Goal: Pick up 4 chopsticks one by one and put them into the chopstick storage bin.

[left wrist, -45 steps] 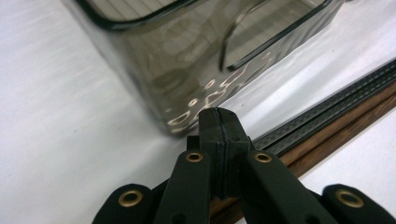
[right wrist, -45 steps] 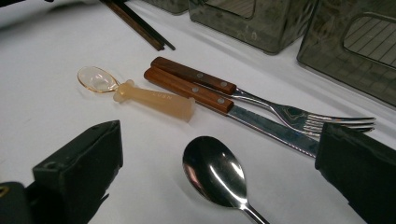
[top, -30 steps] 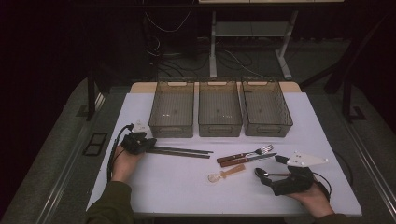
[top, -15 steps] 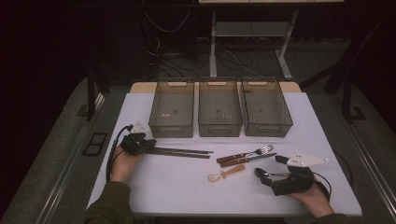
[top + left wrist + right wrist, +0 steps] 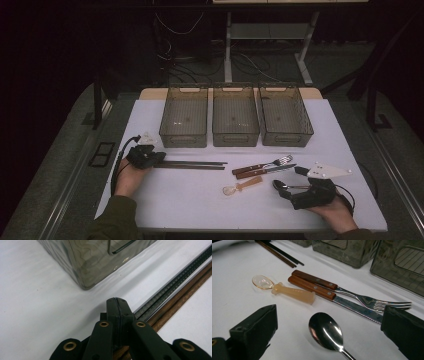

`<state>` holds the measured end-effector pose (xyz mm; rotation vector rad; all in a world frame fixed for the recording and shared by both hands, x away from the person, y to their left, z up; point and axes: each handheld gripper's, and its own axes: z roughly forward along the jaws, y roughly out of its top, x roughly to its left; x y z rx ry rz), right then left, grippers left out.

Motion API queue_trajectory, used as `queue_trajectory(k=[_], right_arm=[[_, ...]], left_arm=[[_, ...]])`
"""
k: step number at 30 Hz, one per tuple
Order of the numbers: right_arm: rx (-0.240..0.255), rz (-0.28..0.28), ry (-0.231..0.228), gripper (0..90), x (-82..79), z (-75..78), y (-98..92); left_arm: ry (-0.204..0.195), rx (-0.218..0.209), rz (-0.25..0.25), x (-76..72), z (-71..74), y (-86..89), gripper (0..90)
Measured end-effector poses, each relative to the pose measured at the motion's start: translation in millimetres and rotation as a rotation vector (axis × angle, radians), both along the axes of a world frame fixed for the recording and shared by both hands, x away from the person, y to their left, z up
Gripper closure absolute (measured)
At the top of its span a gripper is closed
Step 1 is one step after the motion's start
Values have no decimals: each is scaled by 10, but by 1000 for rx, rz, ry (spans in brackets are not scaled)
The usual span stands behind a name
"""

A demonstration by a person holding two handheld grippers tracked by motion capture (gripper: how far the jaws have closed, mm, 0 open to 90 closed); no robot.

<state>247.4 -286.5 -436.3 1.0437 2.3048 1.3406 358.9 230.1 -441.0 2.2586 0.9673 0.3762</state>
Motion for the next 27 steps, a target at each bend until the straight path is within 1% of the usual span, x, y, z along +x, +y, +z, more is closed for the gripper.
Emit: queue_trajectory(k=[2, 6, 8, 9, 12, 13, 14, 18, 20, 27], right_arm=[[0, -1, 0, 11, 0, 0, -1], [1, -1, 0, 11, -2, 1, -2], [1, -1, -1, 11, -2, 1, -1], [1, -1, -1, 11, -2, 1, -1], [1, -1, -2, 11, -3, 1, -1], [1, -1, -2, 11, -3, 2, -1], [1, -1, -1, 11, -3, 2, -1], [0, 0, -3, 11, -3, 3, -1], [0, 0, -3, 11, -3, 3, -2], [0, 0, -3, 11, -4, 5, -2]], left_arm=[[0, 1, -5, -13, 1, 5, 896], [8, -2, 0, -56, 5, 9, 896], [9, -1, -7, -72, 7, 14, 896], [13, -2, -2, -86, 9, 14, 896], [15, 1, -10, -113, 12, 25, 896], [19, -2, -3, -129, 13, 25, 896], [18, 2, -12, -134, 15, 33, 897], [24, 0, -11, -181, 18, 47, 896], [25, 7, -15, -202, 24, 57, 896], [39, -11, -16, -270, 22, 96, 896]])
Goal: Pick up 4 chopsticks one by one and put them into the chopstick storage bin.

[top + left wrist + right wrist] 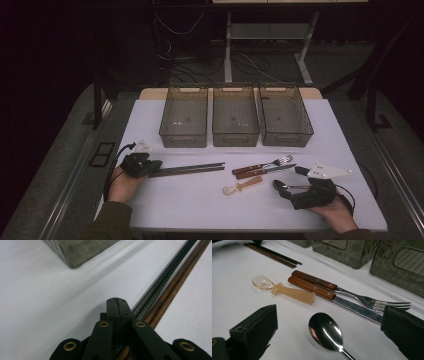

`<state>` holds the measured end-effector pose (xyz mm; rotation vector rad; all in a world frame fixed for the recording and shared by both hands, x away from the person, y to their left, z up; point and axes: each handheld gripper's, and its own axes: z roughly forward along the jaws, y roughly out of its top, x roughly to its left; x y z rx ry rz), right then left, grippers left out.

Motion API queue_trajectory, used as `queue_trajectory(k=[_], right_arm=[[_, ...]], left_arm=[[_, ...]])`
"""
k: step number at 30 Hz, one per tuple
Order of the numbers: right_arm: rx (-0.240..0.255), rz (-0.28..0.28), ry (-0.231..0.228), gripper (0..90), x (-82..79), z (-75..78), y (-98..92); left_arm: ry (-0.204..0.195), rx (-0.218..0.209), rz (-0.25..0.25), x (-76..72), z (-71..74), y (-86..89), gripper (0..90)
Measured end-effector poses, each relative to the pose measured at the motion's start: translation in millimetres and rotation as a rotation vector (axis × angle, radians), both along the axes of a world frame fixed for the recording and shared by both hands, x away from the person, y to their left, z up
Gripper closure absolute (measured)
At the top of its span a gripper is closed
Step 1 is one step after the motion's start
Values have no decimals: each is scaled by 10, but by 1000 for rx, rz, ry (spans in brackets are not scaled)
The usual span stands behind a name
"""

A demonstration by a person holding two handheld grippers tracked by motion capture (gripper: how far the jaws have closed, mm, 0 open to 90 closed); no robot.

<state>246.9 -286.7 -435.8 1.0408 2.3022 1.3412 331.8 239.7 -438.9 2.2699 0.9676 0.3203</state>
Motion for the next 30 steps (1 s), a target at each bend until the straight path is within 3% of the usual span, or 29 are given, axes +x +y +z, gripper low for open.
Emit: queue_trajectory(k=[30], right_arm=[[-2, 2, -4, 11, -7, 7, 3]], left_arm=[[31, -6, -38, -340, 19, -28, 896]])
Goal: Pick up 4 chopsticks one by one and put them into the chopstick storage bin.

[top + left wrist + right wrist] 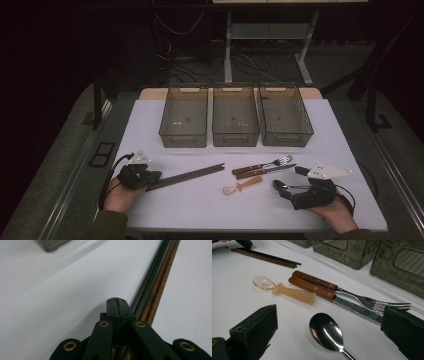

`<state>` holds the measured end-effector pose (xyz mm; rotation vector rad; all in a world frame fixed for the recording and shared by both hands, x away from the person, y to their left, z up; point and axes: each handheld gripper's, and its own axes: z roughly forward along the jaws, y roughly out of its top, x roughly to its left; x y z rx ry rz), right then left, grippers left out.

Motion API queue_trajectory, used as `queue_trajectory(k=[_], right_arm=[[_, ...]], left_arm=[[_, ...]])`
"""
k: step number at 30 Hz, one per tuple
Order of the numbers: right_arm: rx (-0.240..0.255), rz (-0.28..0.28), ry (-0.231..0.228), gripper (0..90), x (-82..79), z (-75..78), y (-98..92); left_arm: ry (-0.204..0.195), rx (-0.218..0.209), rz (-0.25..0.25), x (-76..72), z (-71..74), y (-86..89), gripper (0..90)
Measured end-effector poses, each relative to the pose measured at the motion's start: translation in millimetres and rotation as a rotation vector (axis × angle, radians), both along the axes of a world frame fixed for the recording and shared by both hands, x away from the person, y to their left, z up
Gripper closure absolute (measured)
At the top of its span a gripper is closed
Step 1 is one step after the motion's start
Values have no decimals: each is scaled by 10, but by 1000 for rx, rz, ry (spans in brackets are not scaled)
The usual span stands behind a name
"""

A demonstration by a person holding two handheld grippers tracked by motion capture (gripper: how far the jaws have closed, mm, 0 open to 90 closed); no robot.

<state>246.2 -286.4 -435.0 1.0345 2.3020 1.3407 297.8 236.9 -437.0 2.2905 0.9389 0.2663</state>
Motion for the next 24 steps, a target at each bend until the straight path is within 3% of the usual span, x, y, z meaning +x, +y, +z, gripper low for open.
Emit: queue_trajectory(k=[24], right_arm=[[-1, 0, 1, 11, 1, -1, 4]], left_arm=[[23, 9, -49, -316, 23, -107, 896]])
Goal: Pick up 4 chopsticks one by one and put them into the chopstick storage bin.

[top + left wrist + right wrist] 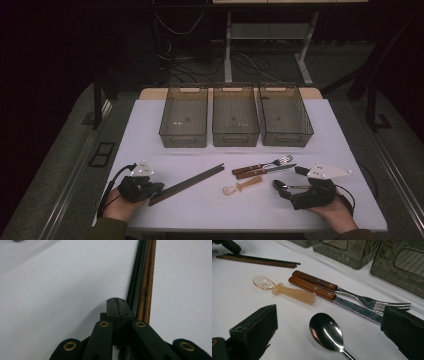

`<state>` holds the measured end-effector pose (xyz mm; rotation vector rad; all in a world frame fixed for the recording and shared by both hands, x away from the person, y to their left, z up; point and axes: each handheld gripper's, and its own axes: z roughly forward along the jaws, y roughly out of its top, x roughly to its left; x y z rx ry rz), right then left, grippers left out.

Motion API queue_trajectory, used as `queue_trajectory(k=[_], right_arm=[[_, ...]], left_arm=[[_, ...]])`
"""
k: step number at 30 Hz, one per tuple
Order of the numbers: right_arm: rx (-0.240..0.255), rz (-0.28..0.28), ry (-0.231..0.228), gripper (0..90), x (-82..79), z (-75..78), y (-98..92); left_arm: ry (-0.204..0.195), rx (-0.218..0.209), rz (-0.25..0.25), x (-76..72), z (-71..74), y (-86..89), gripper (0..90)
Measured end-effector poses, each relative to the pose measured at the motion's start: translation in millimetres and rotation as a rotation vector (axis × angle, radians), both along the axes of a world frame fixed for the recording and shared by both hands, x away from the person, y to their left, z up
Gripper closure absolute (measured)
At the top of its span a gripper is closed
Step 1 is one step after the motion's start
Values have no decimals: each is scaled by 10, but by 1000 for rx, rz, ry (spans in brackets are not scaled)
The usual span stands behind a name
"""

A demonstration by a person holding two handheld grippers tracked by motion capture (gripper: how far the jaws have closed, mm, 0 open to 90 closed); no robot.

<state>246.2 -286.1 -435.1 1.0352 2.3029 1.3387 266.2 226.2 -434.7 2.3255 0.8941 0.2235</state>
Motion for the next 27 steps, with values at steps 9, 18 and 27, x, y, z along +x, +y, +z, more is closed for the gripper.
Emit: queue_trajectory(k=[9, 18, 27], right_arm=[[2, 3, 3, 11, -1, -1, 2], [-27, 23, 21, 11, 63, -59, 21], [-23, 17, 36, 11, 119, -77, -12]], left_arm=[[5, 3, -3, -32, -2, -12, 896], [-4, -16, 6, -20, 15, 13, 895], [-52, -76, 18, 19, 101, 43, 740]])
